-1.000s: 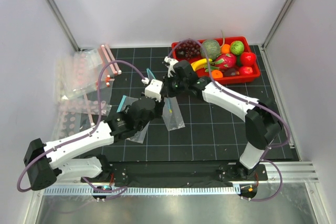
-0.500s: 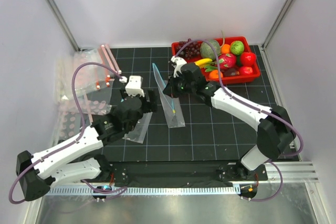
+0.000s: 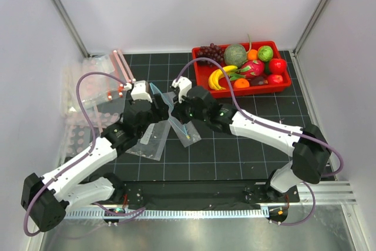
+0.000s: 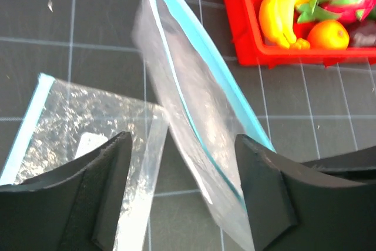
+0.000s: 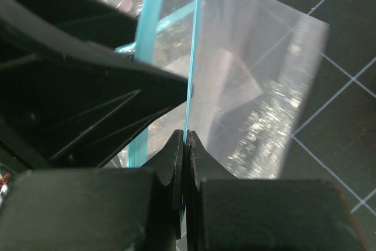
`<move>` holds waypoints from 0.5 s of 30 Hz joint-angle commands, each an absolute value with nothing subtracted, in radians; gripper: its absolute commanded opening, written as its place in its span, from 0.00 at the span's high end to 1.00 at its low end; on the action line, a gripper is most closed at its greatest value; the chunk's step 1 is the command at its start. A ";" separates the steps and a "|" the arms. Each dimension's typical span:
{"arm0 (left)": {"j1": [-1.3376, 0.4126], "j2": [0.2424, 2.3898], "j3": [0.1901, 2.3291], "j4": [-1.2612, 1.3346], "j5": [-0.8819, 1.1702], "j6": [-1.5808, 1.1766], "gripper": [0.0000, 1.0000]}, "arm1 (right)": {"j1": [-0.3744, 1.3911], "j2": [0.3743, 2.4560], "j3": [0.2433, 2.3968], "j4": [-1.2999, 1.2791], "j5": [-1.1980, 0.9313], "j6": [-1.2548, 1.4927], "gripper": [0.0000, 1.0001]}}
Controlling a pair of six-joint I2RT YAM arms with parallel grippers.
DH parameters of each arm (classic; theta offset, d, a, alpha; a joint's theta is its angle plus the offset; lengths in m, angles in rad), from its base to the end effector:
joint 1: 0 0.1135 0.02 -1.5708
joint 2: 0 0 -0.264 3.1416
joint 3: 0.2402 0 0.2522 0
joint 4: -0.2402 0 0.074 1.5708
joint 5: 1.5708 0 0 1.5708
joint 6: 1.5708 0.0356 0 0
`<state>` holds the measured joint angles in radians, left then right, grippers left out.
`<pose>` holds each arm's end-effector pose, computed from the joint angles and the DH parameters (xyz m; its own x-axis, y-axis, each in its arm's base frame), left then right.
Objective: Place the food in the zip-top bag and seal the zipper
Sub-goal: Open the zipper of the food storage bag at the center of the board.
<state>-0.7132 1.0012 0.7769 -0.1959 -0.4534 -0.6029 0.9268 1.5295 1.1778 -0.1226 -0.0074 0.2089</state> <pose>0.1816 -0.1364 0.2966 -0.4161 -0.3140 -0.8534 0.0604 0.9269 -0.3705 0.2143 0.2858 0.2992 -0.4349 -0.2339 -0.8696 -0.7293 0.6579 0.1878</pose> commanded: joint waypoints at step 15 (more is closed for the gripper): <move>-0.696 1.026 0.784 -0.170 -0.313 -0.623 0.99 | 0.925 1.467 1.146 -0.034 0.156 0.199 0.59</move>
